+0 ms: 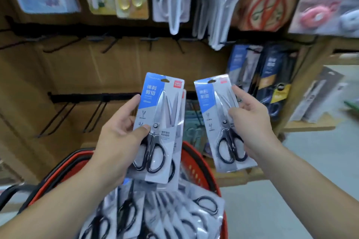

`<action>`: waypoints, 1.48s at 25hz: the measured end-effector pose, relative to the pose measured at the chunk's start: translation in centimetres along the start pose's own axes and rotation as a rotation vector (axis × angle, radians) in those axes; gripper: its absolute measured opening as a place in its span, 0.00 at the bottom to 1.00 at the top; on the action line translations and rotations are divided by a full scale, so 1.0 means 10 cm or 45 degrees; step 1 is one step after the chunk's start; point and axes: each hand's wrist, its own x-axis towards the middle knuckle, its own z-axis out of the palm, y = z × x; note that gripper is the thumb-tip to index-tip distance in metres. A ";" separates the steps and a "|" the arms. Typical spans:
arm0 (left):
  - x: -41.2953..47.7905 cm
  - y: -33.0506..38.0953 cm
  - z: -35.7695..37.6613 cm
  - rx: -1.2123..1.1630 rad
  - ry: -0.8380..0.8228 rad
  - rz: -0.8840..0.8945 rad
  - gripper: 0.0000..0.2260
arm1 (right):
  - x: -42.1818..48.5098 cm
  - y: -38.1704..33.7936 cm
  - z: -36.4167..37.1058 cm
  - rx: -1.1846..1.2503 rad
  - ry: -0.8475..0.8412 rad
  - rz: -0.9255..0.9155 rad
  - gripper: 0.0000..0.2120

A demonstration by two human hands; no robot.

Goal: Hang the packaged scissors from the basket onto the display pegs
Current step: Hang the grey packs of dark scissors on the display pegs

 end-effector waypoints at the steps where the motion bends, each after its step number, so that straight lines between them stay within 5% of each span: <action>1: 0.08 0.04 0.19 -0.005 -0.026 0.021 0.30 | 0.12 -0.04 -0.15 -0.022 0.048 -0.030 0.34; 4: 0.29 0.13 0.74 -0.022 -0.115 0.051 0.30 | 0.47 -0.09 -0.45 -0.119 0.230 -0.190 0.28; 8: 0.53 0.20 1.33 -0.028 -0.173 0.062 0.29 | 0.86 0.08 -0.56 -0.416 0.327 -0.324 0.45; 16: 0.68 0.13 1.71 -0.002 -0.141 0.066 0.29 | 1.33 0.33 -0.53 -0.594 0.441 -0.513 0.47; 30: 0.61 0.09 1.73 0.023 -0.208 0.028 0.28 | 1.48 0.49 -0.77 -0.511 0.330 -0.530 0.47; 37: 0.66 0.11 1.73 -0.006 -0.198 0.053 0.29 | 1.65 0.26 -0.71 -0.503 0.090 -0.264 0.46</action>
